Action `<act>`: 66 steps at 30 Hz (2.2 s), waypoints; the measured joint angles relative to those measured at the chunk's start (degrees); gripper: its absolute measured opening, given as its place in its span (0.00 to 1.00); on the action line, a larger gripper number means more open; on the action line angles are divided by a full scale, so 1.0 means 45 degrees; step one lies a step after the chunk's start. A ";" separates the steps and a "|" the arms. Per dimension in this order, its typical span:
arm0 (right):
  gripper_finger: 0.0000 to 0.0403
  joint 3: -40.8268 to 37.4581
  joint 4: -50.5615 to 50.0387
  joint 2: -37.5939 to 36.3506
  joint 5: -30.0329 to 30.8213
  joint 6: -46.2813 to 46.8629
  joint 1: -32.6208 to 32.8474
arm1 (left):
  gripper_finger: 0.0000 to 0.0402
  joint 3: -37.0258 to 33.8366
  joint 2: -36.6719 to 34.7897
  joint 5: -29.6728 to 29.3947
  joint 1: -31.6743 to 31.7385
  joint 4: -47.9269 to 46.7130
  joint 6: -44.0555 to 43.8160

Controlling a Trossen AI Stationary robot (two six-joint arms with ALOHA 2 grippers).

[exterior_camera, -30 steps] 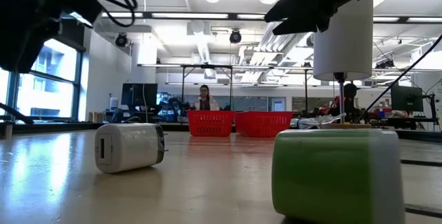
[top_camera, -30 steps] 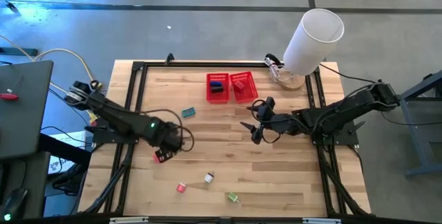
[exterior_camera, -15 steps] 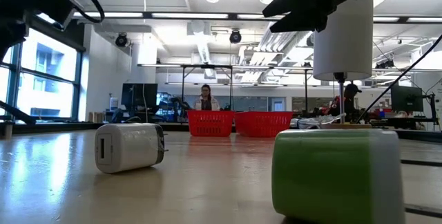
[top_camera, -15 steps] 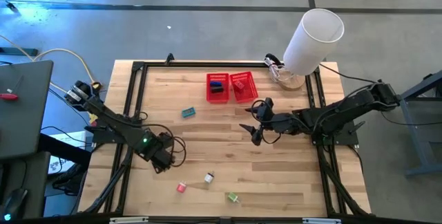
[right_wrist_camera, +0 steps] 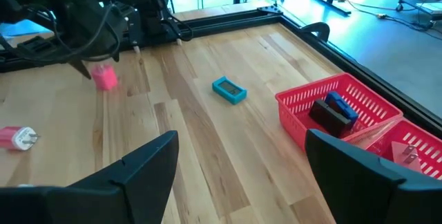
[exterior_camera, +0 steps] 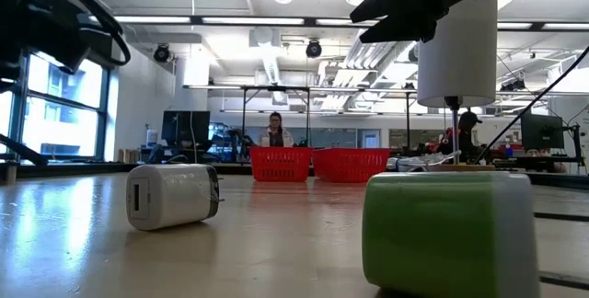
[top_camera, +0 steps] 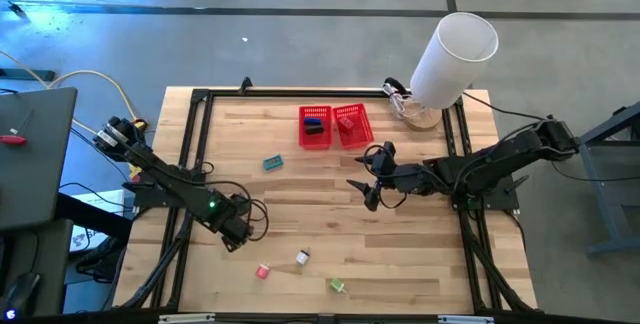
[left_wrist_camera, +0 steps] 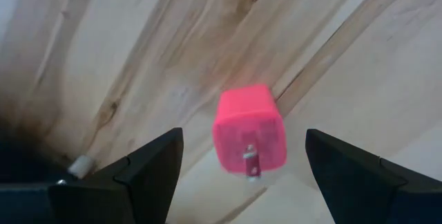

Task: Pick & Place Office items
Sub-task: Put the pink charger adapter into the right red bin

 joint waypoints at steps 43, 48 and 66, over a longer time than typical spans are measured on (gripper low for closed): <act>0.75 -0.0015 0.0531 0.0000 -0.1873 -0.0359 0.0000 | 0.35 -0.0617 0.1305 -0.1464 -0.0304 0.1054 0.1876; 0.75 -0.0015 0.0679 0.0000 -0.2947 -0.0262 0.0000 | 0.35 -0.0120 0.0996 -0.2493 0.0395 0.1068 0.3523; 0.75 -0.0019 0.1191 0.0694 -0.4221 0.4095 -0.1720 | 0.35 0.2959 0.0819 -1.0576 0.1714 0.6197 1.6391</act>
